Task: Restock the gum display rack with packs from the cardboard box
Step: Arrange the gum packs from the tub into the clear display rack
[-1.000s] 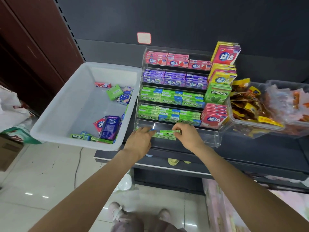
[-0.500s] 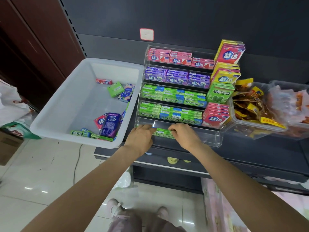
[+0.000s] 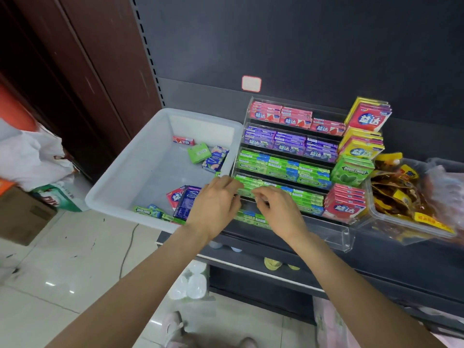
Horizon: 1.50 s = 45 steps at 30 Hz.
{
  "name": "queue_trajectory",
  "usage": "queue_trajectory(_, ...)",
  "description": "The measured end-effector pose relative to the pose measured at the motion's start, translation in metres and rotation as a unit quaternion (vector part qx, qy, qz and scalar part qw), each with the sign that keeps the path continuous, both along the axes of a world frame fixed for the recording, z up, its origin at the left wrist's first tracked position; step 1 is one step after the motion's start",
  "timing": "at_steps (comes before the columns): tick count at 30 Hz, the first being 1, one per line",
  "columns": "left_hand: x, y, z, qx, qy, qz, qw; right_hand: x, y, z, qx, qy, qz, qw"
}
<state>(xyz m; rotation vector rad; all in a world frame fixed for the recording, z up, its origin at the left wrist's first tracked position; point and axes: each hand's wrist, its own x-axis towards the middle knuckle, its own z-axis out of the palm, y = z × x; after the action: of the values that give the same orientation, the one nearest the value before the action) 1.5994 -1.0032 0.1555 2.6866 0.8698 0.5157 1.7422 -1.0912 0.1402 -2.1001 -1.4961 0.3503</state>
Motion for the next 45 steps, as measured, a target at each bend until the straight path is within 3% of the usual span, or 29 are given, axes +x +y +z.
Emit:
queue_trajectory(5, -0.069, 0.054, 0.012, -0.011, 0.016, 0.126, 0.992, -0.049, 0.053, 0.023, 0.031, 0.011, 0.055, 0.998)
queue_trajectory(11, -0.158, 0.123, 0.007, -0.042, 0.100, 0.256, 0.960, -0.119, 0.114, 0.020, -0.049, 0.028, 0.122, 0.991)
queue_trajectory(16, -0.205, 0.167, -0.002, -0.133, 0.125, 0.204, 0.962, -0.166, 0.160, 0.001, -0.148, 0.085, 0.109, 0.979)
queue_trajectory(22, -0.223, 0.178, -0.008, -0.183, 0.130, 0.133, 0.965, -0.184, 0.182, -0.016, -0.253, 0.087, 0.075, 0.960)
queue_trajectory(26, -0.227, 0.183, -0.014, -0.190, 0.120, 0.130, 0.966, -0.190, 0.192, -0.023, -0.301, 0.040, 0.111, 0.946)
queue_trajectory(39, -0.226, 0.196, -0.018, -0.219, 0.045, 0.117, 0.968, -0.176, 0.221, -0.041, -0.238, -0.028, 0.073, 0.968)
queue_trajectory(45, -0.221, 0.200, -0.017, -0.235, 0.013, 0.111, 0.966, -0.177, 0.225, -0.045, -0.282, -0.042, 0.059, 0.957)
